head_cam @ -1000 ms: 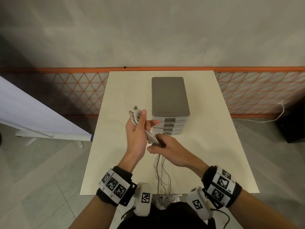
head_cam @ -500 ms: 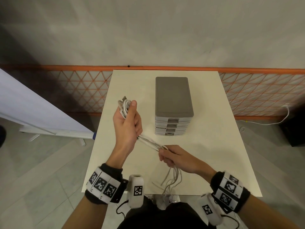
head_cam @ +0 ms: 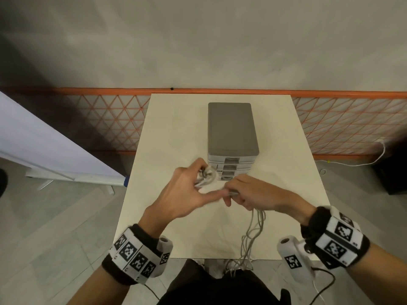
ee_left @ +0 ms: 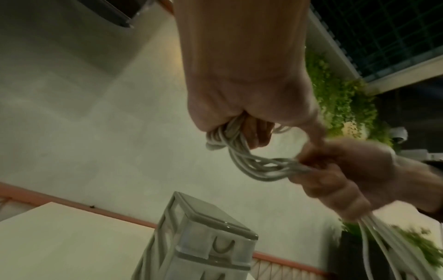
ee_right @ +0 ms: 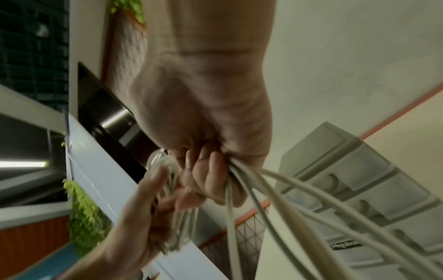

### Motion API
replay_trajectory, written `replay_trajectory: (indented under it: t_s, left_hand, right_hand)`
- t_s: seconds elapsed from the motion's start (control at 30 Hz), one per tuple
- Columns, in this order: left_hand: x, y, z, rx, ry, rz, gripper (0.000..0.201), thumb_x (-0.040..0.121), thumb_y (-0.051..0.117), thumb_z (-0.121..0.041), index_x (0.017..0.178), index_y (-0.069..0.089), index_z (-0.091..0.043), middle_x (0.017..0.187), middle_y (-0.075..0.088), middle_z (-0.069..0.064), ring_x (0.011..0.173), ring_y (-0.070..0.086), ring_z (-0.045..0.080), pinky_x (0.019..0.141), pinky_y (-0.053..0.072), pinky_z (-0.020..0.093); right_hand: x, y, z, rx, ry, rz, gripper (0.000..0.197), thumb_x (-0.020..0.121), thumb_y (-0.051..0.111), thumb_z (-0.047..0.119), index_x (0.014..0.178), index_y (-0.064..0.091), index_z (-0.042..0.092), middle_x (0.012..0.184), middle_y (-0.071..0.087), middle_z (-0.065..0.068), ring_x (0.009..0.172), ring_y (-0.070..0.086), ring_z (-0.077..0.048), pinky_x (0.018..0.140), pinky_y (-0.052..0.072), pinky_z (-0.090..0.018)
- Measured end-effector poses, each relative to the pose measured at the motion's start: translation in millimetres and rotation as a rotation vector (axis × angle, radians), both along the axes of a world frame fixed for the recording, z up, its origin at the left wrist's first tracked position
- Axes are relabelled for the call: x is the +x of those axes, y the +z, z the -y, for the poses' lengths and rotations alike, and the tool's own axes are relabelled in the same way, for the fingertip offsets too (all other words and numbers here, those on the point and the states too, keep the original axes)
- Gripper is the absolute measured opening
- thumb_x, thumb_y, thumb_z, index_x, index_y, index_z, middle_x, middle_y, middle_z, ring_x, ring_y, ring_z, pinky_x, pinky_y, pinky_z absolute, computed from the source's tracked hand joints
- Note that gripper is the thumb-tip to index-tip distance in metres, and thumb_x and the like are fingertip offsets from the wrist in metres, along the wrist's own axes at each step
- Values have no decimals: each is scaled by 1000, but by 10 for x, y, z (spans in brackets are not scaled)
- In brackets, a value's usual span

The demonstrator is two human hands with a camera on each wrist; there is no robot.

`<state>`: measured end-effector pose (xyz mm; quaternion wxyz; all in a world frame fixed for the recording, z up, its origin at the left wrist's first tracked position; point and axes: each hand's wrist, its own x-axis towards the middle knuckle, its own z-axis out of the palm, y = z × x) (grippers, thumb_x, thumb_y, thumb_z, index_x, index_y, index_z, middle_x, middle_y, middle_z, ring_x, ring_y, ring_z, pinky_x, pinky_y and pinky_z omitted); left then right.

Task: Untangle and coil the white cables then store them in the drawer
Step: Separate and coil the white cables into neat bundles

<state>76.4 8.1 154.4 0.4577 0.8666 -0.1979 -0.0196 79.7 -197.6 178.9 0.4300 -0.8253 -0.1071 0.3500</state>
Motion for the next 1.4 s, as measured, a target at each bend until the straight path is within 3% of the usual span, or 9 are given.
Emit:
replay_trajectory:
  t_s: [0.1,0.27,0.47,0.67,0.8,0.93,1.1,1.3,1.4]
  left_hand:
    - [-63,-18,60,145,-97,-52,64,58,87,-58,95,51,-22,71,64,-11,57,58,6,52,48,24]
    - [-39,-85,171,258,-30,30,34,77,68,-9,86,41,-28,83,58,-10,69,57,22,57,48,36]
    - [-102,-146,207,415,-97,62,24,87,55,-3,104,52,-20,111,48,-2,67,53,32,54,43,39]
    - [-119,-121,277,551,-100,163,28,92,52,-2,117,57,-14,116,54,1,101,42,24,78,40,32]
    - [-104,-133,279,354,-125,15,29,87,50,6,108,51,-14,93,60,3,78,54,26,69,41,29]
    - [-102,-129,320,400,-141,-139,36,89,48,1,122,47,-11,95,65,13,79,61,32,71,53,47]
    - [-80,-134,382,482,-61,-158,32,97,54,-24,126,44,-14,95,65,13,77,60,34,65,53,44]
    - [-26,-201,302,367,-118,-209,35,97,56,-41,120,54,-15,94,69,5,78,63,23,71,55,40]
    - [0,-210,215,157,-43,-202,22,98,57,-40,102,59,-18,78,63,-5,60,55,13,56,46,30]
  right_hand:
    - [77,80,-44,114,-104,-201,41,100,35,25,78,67,12,59,28,5,53,20,-13,49,18,-27]
    - [114,192,-121,177,-148,-312,73,95,22,60,86,64,2,60,23,5,53,15,-13,48,17,-25]
    - [-48,105,-283,-89,-213,121,69,91,42,67,55,49,9,45,39,7,42,32,-9,51,30,-27]
    - [-106,-171,-377,-194,-303,448,64,88,38,72,79,60,13,71,66,-1,67,62,-20,65,55,-40]
    - [-154,-267,-386,-290,-307,670,70,85,20,78,84,59,21,72,65,1,65,61,-21,62,54,-38]
    - [-99,-364,-298,-309,-297,778,85,87,-2,78,79,60,20,67,67,-1,61,62,-26,57,53,-38]
    - [-39,-427,-240,-377,-264,816,90,88,-7,74,71,64,20,60,64,-4,55,60,-29,53,51,-37]
    - [-13,-549,-202,-226,-228,725,75,91,18,74,73,65,19,65,67,1,58,60,-19,59,52,-40]
    - [27,-529,-154,95,-233,565,55,95,37,60,77,61,14,63,59,2,56,52,-16,56,44,-35]
